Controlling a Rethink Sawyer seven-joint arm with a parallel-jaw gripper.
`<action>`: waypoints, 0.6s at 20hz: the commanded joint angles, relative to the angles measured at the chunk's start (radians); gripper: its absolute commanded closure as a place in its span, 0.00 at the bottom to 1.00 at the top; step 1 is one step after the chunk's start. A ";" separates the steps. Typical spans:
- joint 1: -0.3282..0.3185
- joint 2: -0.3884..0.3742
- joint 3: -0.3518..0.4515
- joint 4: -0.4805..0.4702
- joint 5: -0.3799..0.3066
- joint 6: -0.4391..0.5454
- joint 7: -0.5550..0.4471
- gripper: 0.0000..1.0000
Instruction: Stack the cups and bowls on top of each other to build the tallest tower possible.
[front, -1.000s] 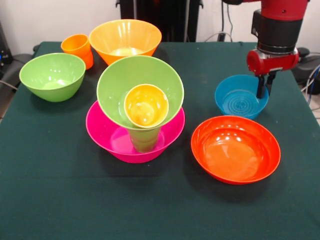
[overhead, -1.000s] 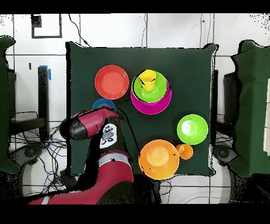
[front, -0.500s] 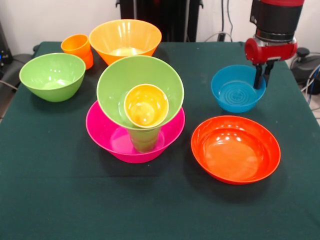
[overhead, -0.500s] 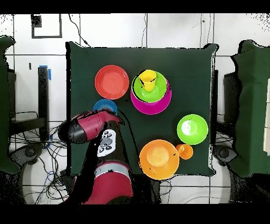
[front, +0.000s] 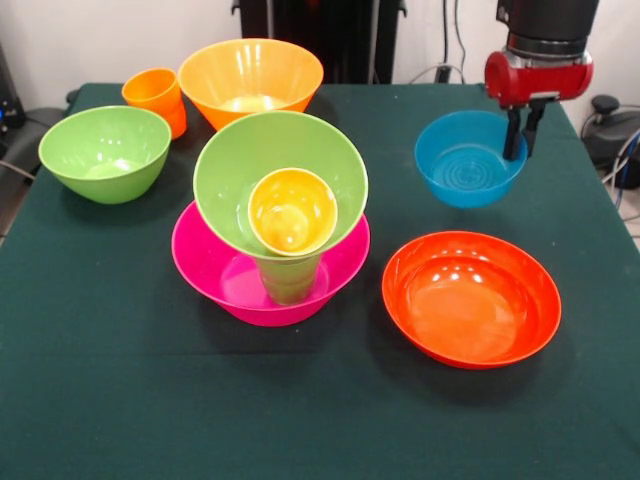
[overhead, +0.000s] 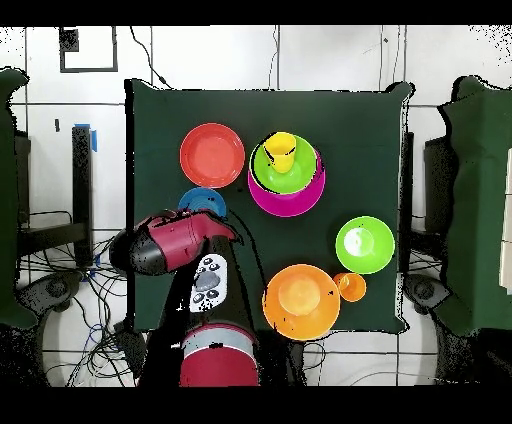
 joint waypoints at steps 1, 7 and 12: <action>-0.022 -0.049 0.059 0.016 0.033 0.130 0.077 1.00; -0.079 -0.069 0.133 -0.009 0.066 0.241 0.006 1.00; -0.118 -0.083 0.174 -0.051 0.066 0.356 -0.062 1.00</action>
